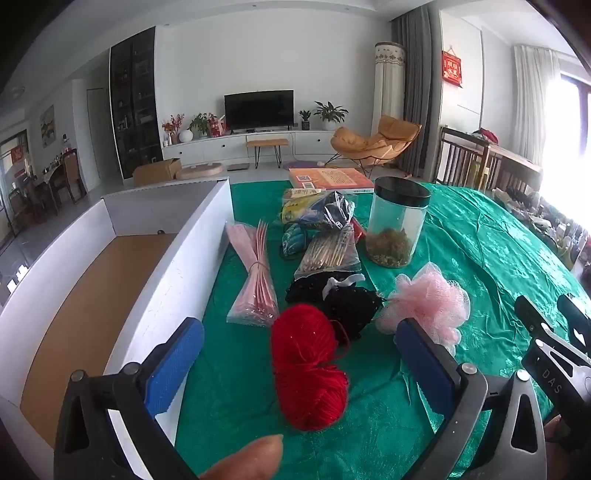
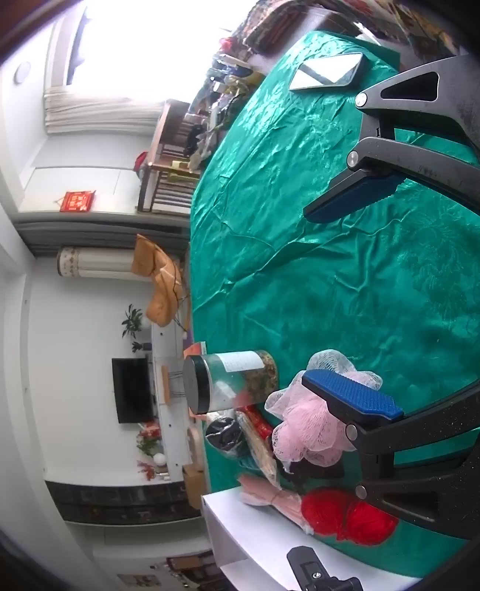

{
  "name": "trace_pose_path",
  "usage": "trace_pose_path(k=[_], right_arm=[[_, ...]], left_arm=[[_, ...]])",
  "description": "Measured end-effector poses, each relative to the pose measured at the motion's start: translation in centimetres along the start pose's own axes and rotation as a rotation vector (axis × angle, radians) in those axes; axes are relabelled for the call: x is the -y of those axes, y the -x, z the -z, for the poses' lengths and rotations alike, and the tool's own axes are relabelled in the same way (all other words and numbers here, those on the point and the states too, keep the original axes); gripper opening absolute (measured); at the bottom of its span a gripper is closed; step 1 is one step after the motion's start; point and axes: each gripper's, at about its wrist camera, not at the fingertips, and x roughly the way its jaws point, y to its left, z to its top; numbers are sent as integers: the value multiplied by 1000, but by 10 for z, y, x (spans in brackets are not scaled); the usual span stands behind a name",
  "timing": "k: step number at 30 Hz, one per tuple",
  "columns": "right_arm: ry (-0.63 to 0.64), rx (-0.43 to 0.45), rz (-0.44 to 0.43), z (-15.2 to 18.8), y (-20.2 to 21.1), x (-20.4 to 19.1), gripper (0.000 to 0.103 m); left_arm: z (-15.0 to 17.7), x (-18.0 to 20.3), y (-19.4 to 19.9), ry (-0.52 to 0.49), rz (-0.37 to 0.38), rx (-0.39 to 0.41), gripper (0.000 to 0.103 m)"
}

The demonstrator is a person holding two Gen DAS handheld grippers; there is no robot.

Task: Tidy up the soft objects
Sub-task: 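Move both grippers toward the red yarn ball and pink mesh puff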

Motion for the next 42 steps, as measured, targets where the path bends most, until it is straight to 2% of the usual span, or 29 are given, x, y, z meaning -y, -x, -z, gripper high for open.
trace_pose_path(k=[11,42], right_arm=[[-8,9,-5,0,2,1,84],[-20,12,-10,-1,3,4,84]], left_arm=[[7,15,9,-82,-24,-3,103],[17,22,1,-122,-52,-33,103]])
